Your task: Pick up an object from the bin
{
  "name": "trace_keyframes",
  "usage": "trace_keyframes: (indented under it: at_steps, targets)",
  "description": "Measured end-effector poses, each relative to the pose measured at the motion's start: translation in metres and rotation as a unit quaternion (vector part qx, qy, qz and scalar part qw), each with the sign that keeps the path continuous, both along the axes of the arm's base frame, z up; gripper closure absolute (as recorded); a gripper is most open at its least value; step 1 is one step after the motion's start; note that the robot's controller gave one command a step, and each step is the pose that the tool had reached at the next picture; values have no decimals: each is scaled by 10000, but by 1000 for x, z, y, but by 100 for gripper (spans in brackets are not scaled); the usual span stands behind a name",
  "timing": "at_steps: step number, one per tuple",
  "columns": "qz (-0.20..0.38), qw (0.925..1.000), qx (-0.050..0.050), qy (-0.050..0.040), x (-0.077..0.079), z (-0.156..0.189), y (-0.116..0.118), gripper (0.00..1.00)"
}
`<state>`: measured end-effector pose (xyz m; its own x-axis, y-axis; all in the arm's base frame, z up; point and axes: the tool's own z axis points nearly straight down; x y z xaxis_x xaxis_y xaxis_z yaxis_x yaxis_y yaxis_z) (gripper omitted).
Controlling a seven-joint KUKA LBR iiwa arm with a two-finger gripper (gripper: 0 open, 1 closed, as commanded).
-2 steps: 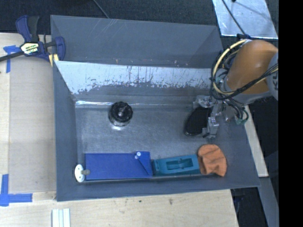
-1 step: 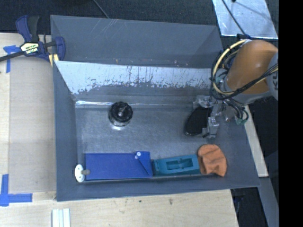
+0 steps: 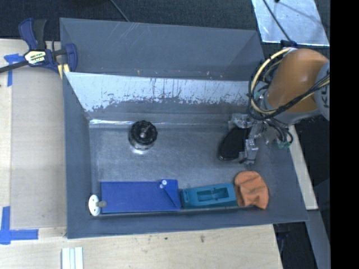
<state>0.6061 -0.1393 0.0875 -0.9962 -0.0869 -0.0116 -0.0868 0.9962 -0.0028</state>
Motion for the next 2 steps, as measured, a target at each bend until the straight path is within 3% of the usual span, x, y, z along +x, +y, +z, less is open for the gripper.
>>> trace_keyframes:
  at_steps: [2]
  targets:
    - [-47, 10000, -12, 5, 2, -1, 2, 100]
